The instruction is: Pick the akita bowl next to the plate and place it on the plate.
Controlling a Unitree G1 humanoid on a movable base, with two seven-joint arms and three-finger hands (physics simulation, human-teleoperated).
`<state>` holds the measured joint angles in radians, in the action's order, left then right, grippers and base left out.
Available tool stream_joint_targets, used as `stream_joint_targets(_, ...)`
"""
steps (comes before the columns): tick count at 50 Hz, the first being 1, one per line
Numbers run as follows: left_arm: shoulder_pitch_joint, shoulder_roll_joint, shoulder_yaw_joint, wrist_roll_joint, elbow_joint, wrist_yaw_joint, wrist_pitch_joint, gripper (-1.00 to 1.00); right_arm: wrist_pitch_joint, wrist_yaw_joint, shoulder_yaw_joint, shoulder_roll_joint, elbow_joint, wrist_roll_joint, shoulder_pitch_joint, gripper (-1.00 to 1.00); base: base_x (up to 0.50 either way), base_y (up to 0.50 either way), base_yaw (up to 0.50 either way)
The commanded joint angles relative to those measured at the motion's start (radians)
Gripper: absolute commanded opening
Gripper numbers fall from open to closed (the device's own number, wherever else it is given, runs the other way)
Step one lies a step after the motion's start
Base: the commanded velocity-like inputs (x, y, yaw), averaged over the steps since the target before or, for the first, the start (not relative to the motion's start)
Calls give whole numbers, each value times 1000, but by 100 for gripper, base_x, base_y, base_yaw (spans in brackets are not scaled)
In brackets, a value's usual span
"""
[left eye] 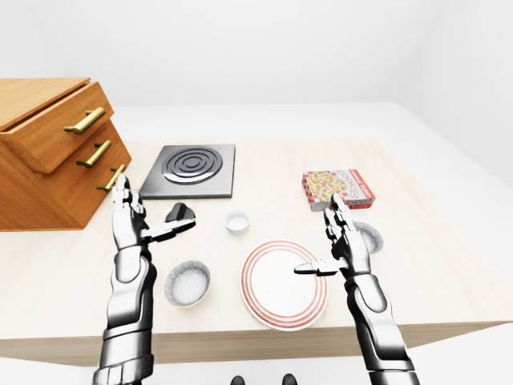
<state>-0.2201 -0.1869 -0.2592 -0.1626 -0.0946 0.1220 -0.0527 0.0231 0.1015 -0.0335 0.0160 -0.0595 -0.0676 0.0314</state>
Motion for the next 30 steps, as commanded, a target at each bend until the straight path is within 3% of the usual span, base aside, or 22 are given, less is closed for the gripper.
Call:
stream_joint_targets(1,-115,-123,-78,-78,-124,54,28,100,-5,6,0,0,-6,-5,-1,100,0,0,0)
stream_joint_targets(6,-125,-132,-74,-84,-164,57,52,100,-12,5,-4,1,-7,-8,-5,100,0,0,0)
stream_joint_targets(9,-116,-131,-71,-86,-145,60,41,100,-21,3,-6,1,-15,-12,-5,100,0,0,0)
stream_joint_targets(12,-117,-129,-69,-86,-164,55,57,100,-15,2,-4,1,-11,-8,-4,100,0,0,0)
stream_joint_targets(19,-116,-129,-67,-86,-161,57,52,100,-9,2,-4,0,-6,-8,-4,100,0,0,0)
stream_joint_targets(21,-110,-128,-67,-88,-144,58,41,100,-7,1,-3,0,-4,-7,-4,100,0,0,0)
stream_joint_targets(30,-108,-125,-68,-91,-153,51,48,100,-9,-3,-1,-1,-11,-5,0,100,0,0,0)
